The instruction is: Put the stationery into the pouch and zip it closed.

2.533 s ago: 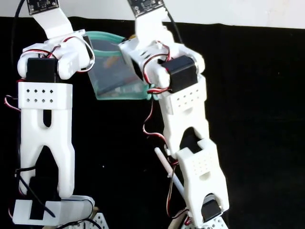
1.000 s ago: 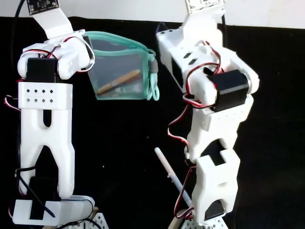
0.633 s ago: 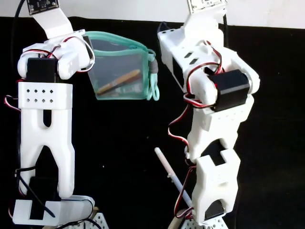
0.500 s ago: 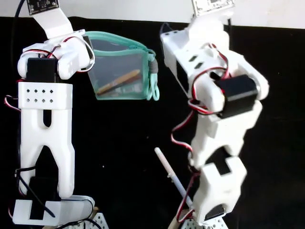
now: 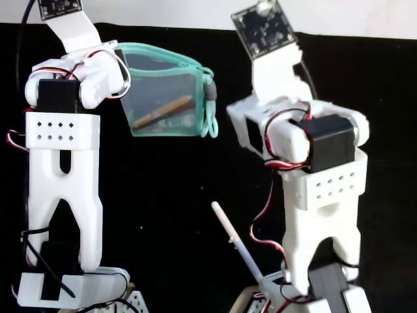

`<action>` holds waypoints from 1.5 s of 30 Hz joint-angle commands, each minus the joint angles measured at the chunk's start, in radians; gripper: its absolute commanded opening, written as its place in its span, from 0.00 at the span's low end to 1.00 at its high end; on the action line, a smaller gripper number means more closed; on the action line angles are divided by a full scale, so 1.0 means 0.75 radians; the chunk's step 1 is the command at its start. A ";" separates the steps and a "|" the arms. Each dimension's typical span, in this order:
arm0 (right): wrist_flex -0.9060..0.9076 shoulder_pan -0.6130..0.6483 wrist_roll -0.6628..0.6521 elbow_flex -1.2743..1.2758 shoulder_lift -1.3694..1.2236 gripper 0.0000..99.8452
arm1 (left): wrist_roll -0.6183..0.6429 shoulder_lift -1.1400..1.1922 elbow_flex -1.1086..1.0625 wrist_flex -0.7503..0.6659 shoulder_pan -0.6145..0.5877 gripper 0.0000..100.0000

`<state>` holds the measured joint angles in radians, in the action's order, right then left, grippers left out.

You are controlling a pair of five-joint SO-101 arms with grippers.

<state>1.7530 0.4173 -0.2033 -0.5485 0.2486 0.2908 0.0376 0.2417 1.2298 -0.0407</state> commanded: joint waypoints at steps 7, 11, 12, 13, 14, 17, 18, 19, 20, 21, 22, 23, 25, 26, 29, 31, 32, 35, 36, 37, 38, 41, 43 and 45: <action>0.007 -0.005 -0.057 0.500 0.097 0.21 | -0.008 0.091 -0.026 0.004 0.048 0.01; -0.060 -0.005 -0.106 0.680 0.099 0.21 | -0.008 0.091 -0.026 0.004 0.048 0.01; -0.081 -0.005 -0.106 0.723 0.099 0.21 | -0.008 0.091 -0.026 0.004 0.048 0.01; -0.101 -0.001 -0.106 0.764 0.099 0.21 | -0.008 0.091 -0.026 0.004 0.048 0.01; -0.126 0.013 -0.106 0.805 0.099 0.21 | -0.008 0.091 -0.026 0.004 0.048 0.01; -0.185 0.056 -0.106 0.932 0.095 0.21 | -0.008 0.091 -0.026 0.004 0.048 0.01; -0.208 0.073 -0.106 0.975 0.093 0.21 | -0.008 0.091 -0.026 0.004 0.048 0.01; -0.230 0.087 -0.106 1.018 0.091 0.21 | -0.008 0.091 -0.026 0.004 0.048 0.01; -0.257 0.099 -0.106 1.063 0.091 0.21 | -0.008 0.091 -0.026 0.004 0.048 0.01; -0.281 0.107 -0.106 1.102 0.091 0.21 | -0.008 0.091 -0.026 0.004 0.048 0.01; -0.304 0.114 -0.106 1.143 0.091 0.21 | -0.008 0.091 -0.026 0.004 0.048 0.01; -0.324 0.114 -0.106 1.179 0.091 0.21 | -0.008 0.091 -0.026 0.004 0.050 0.01; -0.367 0.114 -0.106 1.249 0.091 0.21 | -0.008 0.091 -0.028 0.004 0.052 0.01; -0.386 0.114 -0.106 1.284 0.091 0.21 | -0.008 0.091 -0.028 0.004 0.052 0.01; -0.449 0.114 -0.106 1.372 0.089 0.21 | -0.008 0.091 -0.028 0.006 0.054 0.01; -0.496 0.114 -0.106 1.423 0.089 0.21 | -0.008 0.091 -0.028 0.006 0.054 0.01; -0.527 0.114 -0.106 1.449 0.089 0.21 | -0.008 0.091 -0.028 0.006 0.054 0.01; -0.617 0.114 -0.108 1.521 0.087 0.21 | -0.008 0.118 -0.024 0.006 0.054 0.01; -0.641 0.114 -0.108 1.544 0.087 0.21 | -0.008 0.138 -0.019 0.006 0.056 0.01; -0.660 0.114 -0.108 1.558 0.087 0.21 | -0.008 0.157 -0.015 0.006 0.056 0.01; -0.676 0.116 -0.108 1.572 0.087 0.21 | -0.006 0.175 -0.013 0.004 0.056 0.01; -0.693 0.144 -0.100 1.591 0.087 0.21 | -0.006 0.218 0.026 0.014 0.071 0.01; -0.693 0.191 -0.098 1.591 0.085 0.21 | -0.006 0.236 0.036 0.014 0.071 0.01; -0.693 0.232 -0.098 1.591 0.085 0.21 | -0.006 0.244 0.040 0.014 0.071 0.01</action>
<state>1.2467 0.5508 -0.2723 0.6452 0.2885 0.2908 0.1204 0.2892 1.2236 -0.0284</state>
